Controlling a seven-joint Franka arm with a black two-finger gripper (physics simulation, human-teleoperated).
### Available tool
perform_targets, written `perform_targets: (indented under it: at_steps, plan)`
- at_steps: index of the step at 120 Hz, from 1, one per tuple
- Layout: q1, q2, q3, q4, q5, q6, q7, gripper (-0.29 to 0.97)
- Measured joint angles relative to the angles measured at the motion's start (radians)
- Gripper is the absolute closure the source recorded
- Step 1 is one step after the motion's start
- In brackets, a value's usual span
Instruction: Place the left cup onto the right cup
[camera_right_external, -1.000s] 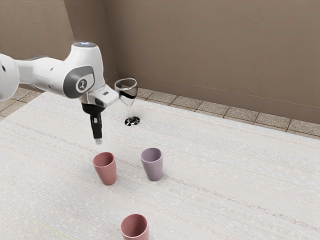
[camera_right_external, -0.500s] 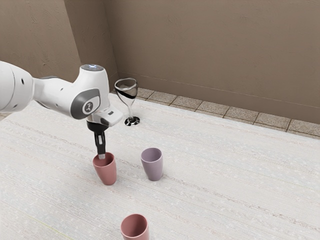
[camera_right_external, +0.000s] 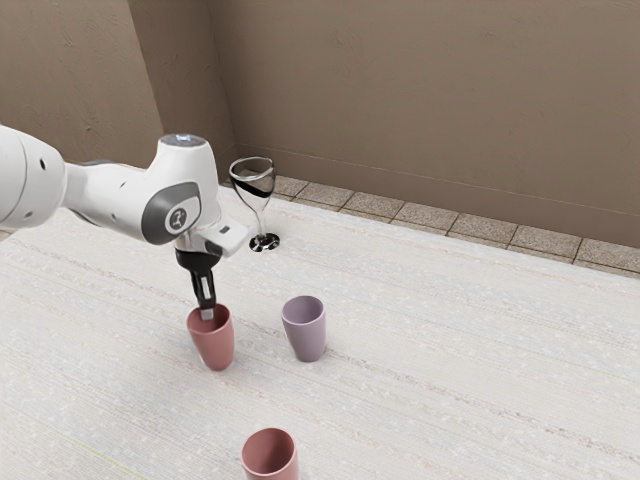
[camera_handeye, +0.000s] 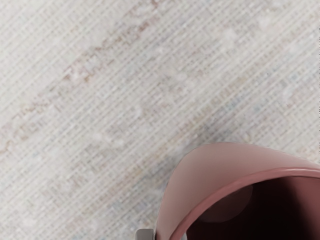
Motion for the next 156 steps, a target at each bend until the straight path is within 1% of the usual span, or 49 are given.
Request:
perform_targets:
  at_steps: [15,30,57,73,88,107,156]
  plan:
    - [-0.018,-0.047,-0.004,0.02,0.007,-0.011,-0.015,0.78]
    - [-0.04,-0.074,-0.005,0.086,0.011,-0.054,-0.027,0.78]
    - [-0.087,-0.076,-0.005,0.222,0.013,-0.155,-0.046,0.79]
    - [-0.137,-0.068,-0.005,0.25,0.023,-0.193,-0.056,0.79]
    - [-0.172,-0.039,-0.005,0.289,0.039,-0.211,-0.065,0.79]
    - [-0.2,0.03,-0.005,0.366,0.053,-0.221,-0.073,0.79]
    - [-0.229,0.121,-0.005,0.439,0.057,-0.226,-0.087,0.79]
